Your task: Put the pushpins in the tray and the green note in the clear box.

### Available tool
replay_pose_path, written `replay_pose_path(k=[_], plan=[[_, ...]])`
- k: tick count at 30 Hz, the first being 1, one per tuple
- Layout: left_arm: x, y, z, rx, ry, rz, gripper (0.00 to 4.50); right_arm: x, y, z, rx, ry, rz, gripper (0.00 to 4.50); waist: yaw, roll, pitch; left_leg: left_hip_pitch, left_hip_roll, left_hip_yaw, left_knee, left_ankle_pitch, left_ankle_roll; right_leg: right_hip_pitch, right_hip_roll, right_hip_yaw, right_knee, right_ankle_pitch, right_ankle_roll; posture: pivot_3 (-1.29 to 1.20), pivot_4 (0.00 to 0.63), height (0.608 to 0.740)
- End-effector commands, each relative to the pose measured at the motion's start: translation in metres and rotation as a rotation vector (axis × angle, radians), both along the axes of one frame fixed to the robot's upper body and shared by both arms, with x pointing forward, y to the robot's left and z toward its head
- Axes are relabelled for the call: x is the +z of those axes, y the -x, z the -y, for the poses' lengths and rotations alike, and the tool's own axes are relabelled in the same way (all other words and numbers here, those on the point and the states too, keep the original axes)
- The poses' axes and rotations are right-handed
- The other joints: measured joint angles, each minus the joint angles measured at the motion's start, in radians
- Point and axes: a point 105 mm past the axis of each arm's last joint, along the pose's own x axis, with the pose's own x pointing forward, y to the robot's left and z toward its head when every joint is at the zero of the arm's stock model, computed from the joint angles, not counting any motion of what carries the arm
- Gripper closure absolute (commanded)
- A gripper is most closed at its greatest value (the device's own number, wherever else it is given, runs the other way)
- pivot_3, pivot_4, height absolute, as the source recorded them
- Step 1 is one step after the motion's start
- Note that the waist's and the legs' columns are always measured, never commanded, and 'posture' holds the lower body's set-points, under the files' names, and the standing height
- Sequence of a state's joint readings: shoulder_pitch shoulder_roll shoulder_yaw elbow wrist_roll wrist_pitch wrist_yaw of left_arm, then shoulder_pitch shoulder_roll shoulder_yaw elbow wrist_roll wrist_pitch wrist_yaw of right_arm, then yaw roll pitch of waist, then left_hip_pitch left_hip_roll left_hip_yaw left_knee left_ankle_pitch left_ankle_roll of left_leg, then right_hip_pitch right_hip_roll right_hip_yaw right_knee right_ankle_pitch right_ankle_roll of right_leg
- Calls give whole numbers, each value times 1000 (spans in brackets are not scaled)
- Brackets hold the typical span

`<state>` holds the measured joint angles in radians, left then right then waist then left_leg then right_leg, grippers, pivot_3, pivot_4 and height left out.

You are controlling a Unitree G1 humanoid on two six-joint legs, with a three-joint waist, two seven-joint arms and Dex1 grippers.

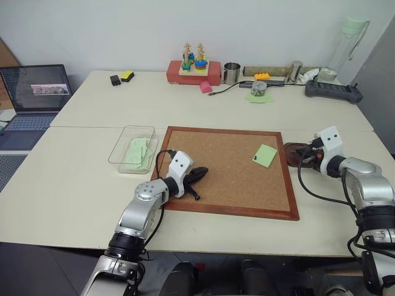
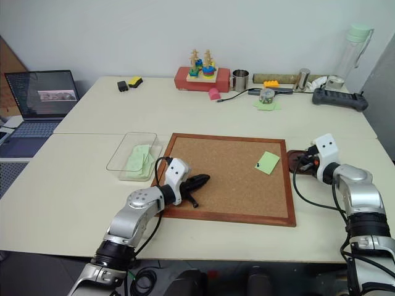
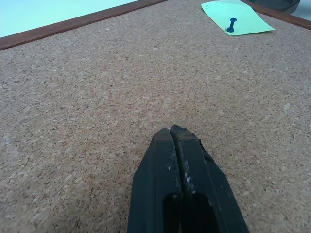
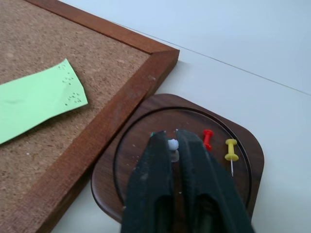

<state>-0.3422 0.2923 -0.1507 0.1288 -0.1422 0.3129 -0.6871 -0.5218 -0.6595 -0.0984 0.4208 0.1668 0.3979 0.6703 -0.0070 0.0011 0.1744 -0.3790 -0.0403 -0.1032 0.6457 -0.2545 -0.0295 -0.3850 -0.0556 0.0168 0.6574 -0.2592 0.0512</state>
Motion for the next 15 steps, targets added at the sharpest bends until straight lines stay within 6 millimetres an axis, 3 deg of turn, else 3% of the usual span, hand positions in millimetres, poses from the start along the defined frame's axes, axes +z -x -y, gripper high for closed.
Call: replay_pose_path(k=[1, 10, 15], plan=[[-37, 12, 0, -10, -64, -124, 4500, 19, -4, 5, -11, 8, 68, 3167, 0, 0, 0, 0, 0, 0, 0, 0, 0, 0, 0, 0, 0, 0, 0, 0, 150, 740], [-37, 13, 0, -5, -60, -124, 4500, 40, 0, -3, 77, -14, 116, 1522, 0, 0, 0, 0, 0, 0, 0, 0, 0, 0, 0, 0, 0, 0, 0, 0, 150, 740], [-37, 13, 0, -2, -58, -125, 4500, 52, 17, -38, 293, -33, 125, 1522, -1, 1, 0, 0, 0, 0, 0, 0, 0, 0, 0, 0, 0, 0, 0, 0, 150, 740]])
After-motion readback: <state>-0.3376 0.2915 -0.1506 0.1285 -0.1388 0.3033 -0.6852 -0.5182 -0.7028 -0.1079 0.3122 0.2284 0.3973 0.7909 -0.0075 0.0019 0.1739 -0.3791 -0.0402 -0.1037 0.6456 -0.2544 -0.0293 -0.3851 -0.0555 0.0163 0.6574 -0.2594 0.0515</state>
